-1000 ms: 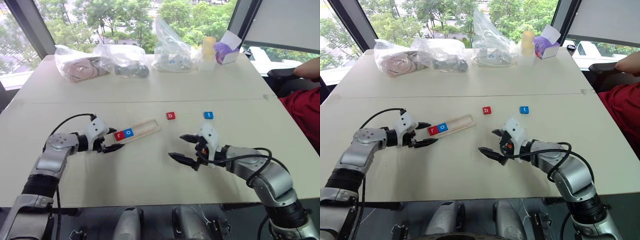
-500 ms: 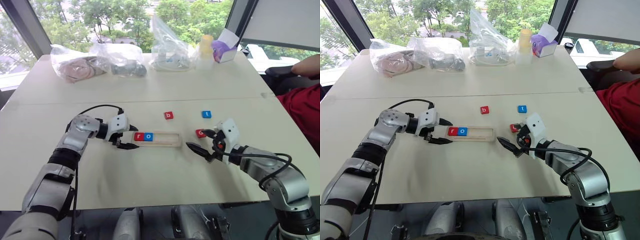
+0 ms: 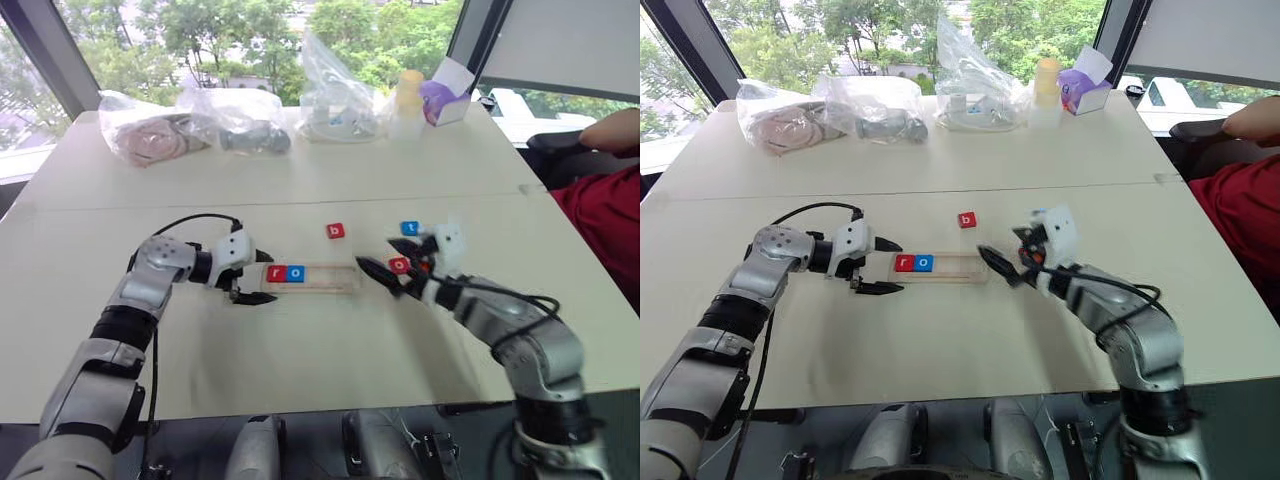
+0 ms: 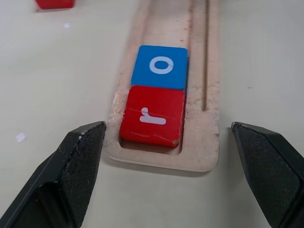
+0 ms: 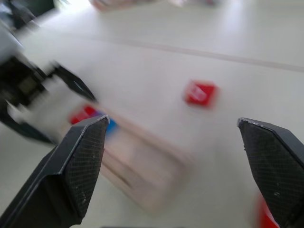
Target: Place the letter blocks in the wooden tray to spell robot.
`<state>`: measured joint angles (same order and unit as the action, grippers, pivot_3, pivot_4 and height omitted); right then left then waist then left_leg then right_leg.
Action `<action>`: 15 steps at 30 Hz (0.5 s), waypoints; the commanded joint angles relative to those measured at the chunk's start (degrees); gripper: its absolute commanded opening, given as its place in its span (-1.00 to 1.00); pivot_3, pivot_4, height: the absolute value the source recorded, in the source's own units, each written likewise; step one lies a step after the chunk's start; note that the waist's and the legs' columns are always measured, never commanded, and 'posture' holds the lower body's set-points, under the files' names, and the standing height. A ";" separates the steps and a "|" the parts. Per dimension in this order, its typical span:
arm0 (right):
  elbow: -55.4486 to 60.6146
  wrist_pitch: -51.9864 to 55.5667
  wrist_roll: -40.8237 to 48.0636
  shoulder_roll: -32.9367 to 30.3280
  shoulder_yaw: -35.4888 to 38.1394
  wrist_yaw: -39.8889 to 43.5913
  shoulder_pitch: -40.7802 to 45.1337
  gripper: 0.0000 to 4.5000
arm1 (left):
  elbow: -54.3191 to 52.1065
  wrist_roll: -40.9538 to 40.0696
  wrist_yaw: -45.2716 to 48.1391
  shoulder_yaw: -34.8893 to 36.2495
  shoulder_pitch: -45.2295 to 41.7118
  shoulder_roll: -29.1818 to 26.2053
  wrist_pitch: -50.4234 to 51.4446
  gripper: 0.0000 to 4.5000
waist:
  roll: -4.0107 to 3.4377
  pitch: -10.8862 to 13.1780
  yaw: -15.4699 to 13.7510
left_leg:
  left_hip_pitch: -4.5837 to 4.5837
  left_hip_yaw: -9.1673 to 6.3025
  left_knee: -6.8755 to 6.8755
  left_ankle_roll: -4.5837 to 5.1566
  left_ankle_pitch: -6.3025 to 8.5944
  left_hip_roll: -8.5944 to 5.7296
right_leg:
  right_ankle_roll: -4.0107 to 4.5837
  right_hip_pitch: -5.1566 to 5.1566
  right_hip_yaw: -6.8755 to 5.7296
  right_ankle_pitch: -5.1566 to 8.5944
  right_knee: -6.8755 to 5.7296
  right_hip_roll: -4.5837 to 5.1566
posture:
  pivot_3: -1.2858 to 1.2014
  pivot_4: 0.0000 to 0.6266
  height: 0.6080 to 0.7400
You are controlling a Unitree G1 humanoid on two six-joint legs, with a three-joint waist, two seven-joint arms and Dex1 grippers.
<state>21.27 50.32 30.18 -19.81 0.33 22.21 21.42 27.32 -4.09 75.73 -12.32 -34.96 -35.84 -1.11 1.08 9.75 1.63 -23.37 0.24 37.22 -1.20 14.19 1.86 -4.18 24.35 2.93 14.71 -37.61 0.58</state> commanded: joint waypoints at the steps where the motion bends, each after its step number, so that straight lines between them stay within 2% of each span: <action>1: -7.29 1.33 -5.11 2.88 -3.86 -4.91 5.64 1.00 | -6.29 -1.50 0.71 2.28 1.81 -3.57 3.56 0.97 | 0.01 0.00 0.13 | -0.01 0.00 -0.01 0.00 0.00 0.00 | 0.00 0.01 0.00 0.00 0.01 0.02 | 0.03 -0.52 1.00; 4: -16.56 -0.78 -10.02 6.41 -6.58 -8.29 10.87 1.00 | -11.69 -3.47 0.65 4.67 4.11 -7.28 8.16 0.97 | 0.01 0.00 0.44 | -0.05 0.01 -0.03 0.00 0.00 0.00 | 0.00 0.07 0.00 0.00 0.00 0.04 | 0.03 -0.52 1.00; 8: -28.64 -5.84 -16.54 9.77 -8.88 -11.65 15.59 1.00 | -13.86 -5.53 -3.42 10.05 4.03 -10.20 12.00 0.97 | 0.01 0.01 0.74 | -0.08 -0.01 -0.05 0.00 0.00 0.00 | 0.00 0.12 -0.02 0.00 -0.03 0.06 | 0.03 -0.52 1.00; 15: -44.14 -13.13 -20.95 16.07 -7.60 -14.74 22.13 1.00 | -24.61 -8.86 -8.16 15.99 9.34 -13.09 18.88 0.97 | 0.01 0.01 1.24 | -0.04 0.02 -0.09 0.00 0.00 0.02 | -0.02 0.13 0.01 -0.01 -0.06 0.08 | 0.03 -0.52 1.00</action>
<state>-20.98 38.77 9.89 -4.83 -8.12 8.05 41.92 6.39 -11.52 68.76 1.49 -26.80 -47.93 16.13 1.09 9.76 2.87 -23.40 0.25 37.13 -1.20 14.19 1.89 -4.20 24.48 2.94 14.71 -37.67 0.66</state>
